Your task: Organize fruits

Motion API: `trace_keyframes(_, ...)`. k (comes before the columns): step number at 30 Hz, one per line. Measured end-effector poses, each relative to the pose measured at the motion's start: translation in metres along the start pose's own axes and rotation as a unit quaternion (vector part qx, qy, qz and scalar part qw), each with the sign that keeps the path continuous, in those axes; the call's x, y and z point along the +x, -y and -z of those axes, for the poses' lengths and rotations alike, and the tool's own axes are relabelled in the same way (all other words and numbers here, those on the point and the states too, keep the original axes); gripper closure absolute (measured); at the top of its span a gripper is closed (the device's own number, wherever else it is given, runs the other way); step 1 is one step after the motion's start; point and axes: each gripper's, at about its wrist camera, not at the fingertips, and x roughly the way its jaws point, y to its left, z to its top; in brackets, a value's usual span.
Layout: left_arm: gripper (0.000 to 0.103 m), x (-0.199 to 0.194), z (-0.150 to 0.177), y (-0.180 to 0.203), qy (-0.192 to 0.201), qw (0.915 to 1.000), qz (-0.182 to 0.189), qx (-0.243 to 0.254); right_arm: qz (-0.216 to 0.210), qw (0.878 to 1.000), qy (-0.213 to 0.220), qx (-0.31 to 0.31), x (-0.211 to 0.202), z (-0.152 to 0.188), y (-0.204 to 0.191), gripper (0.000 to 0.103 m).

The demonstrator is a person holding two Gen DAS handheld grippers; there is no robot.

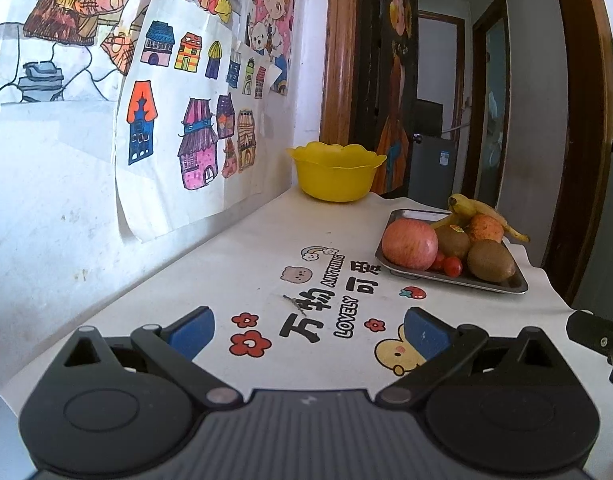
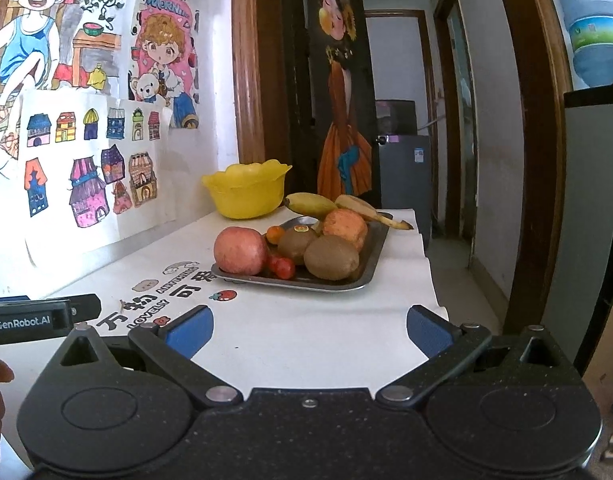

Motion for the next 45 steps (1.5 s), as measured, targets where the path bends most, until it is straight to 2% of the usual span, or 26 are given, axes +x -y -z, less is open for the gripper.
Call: trace_keyframes(45,0.000,0.0001,0.0017,0.0006,-0.006,0.9999,-0.010,-0.002,0.000,1.000,-0.004,0.000,-0.0003,0.0027,-0.0006,0.001)
